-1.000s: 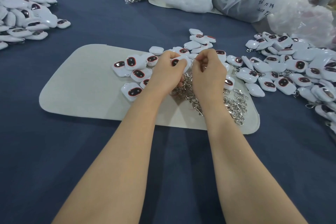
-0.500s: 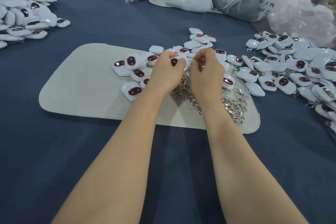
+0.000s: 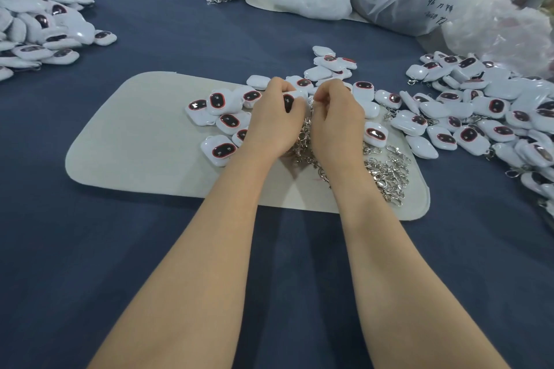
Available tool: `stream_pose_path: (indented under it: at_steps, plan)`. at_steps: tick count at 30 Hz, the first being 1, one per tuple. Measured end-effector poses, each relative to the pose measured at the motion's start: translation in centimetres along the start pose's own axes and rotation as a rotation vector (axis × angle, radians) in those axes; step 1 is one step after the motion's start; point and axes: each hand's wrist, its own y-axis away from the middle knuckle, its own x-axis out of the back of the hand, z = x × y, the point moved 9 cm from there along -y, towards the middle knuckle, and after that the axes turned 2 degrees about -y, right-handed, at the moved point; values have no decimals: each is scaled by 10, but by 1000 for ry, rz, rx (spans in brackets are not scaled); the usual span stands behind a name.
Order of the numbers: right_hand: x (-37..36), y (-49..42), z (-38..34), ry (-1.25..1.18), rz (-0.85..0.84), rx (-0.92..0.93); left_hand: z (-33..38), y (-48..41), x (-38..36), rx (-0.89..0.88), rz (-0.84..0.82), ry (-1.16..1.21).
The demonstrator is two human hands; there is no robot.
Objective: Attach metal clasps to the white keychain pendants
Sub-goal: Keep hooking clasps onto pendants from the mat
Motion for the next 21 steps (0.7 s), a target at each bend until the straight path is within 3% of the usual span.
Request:
stream_pose_path:
  at_steps: [5, 8, 16, 21]
  plan:
    - [-2, 0, 0, 4, -19, 2, 11, 3, 2, -123, 36, -143]
    - [-1, 1, 2, -82, -2, -32, 10, 2, 2, -90, 39, -87]
    - [-7, 1, 8, -437, -61, -184, -22, 9, -8, 471, -31, 776]
    - [1, 2, 5, -424, 36, -144, -22, 14, -12, 556, -52, 913]
